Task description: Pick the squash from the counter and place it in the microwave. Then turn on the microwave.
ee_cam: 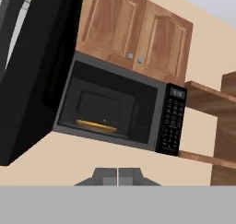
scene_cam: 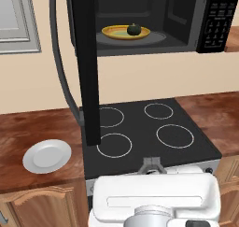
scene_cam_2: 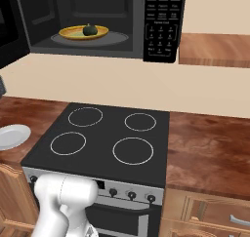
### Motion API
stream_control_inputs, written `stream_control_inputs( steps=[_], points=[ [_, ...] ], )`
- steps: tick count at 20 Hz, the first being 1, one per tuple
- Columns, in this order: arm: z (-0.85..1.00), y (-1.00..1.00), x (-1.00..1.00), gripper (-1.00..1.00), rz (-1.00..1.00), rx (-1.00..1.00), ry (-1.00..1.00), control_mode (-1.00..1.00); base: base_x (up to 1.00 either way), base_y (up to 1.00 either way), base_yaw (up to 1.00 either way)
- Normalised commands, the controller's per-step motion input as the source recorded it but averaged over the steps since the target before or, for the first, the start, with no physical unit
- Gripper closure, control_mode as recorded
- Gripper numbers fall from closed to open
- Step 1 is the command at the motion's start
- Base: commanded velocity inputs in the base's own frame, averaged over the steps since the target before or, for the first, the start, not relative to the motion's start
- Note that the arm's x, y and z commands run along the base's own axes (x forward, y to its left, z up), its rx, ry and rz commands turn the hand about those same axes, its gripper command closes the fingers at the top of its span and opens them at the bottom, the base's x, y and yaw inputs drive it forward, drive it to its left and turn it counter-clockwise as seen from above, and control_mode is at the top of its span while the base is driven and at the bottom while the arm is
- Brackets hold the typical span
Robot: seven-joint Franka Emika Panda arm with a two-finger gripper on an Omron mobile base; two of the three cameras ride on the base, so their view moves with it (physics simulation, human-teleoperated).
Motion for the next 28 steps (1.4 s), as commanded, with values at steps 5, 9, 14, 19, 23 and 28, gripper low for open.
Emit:
stream_control_inputs(
  steps=[5, 9, 14, 19, 23, 28],
  points=[
    [-0.16, 0.39, 0.11, 1.00, -0.13, -0.01, -0.17, -1.00, 0.00, 0.00, 0.00],
    [-0.14, 0.27, 0.25, 1.00, -0.09, 0.00, -0.09, -1.00, 0.00, 0.00, 0.00],
    [-0.10, 0.26, 0.34, 1.00, -0.05, 0.00, -0.07, -1.00, 0.00, 0.00, 0.00],
    [-0.01, 0.34, 0.48, 1.00, -0.05, 0.00, -0.09, -1.00, 0.00, 0.00, 0.00],
    [0.00, 0.31, 0.49, 1.00, -0.05, 0.00, -0.09, -1.00, 0.00, 0.00, 0.00],
    [-0.01, 0.34, 0.35, 1.00, -0.06, 0.00, -0.10, -1.00, 0.00, 0.00, 0.00]
  ],
)
